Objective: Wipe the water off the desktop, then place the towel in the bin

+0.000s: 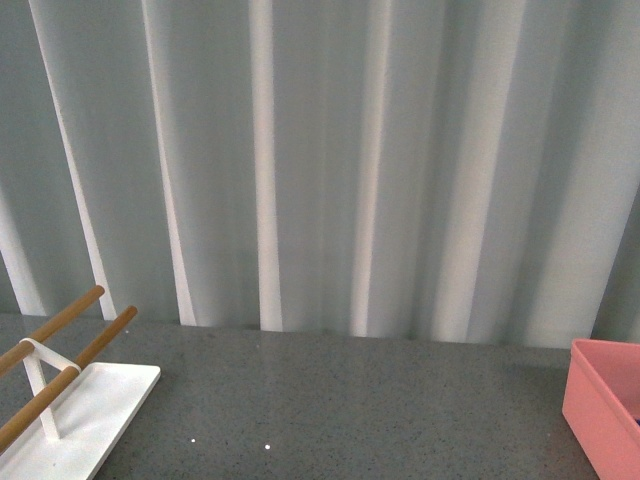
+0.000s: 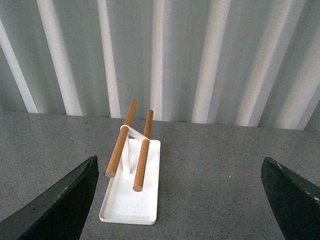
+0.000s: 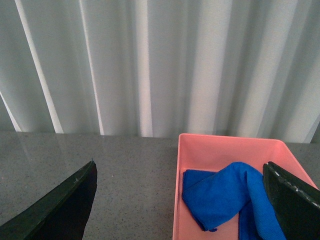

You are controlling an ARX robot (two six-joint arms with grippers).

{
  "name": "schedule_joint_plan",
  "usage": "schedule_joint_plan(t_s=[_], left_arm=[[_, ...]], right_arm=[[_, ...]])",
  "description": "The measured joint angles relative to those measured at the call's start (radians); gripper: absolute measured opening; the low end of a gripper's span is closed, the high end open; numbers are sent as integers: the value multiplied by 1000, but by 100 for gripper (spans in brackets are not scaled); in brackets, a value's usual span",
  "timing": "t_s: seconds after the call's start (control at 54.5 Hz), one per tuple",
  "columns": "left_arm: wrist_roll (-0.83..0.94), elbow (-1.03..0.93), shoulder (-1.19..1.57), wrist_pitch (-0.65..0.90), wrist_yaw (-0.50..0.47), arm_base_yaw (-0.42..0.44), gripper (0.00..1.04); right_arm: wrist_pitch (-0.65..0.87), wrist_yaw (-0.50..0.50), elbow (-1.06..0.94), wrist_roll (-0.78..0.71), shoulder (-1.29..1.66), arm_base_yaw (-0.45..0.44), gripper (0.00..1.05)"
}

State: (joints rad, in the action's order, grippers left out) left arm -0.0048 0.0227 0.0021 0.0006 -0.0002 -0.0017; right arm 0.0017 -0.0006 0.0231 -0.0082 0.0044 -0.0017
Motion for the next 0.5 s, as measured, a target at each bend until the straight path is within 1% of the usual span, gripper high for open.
schedule_joint_plan(t_s=[0.495], left_arm=[[0, 0, 0, 0, 0, 0, 98]], right_arm=[[0, 0, 0, 0, 0, 0, 98]])
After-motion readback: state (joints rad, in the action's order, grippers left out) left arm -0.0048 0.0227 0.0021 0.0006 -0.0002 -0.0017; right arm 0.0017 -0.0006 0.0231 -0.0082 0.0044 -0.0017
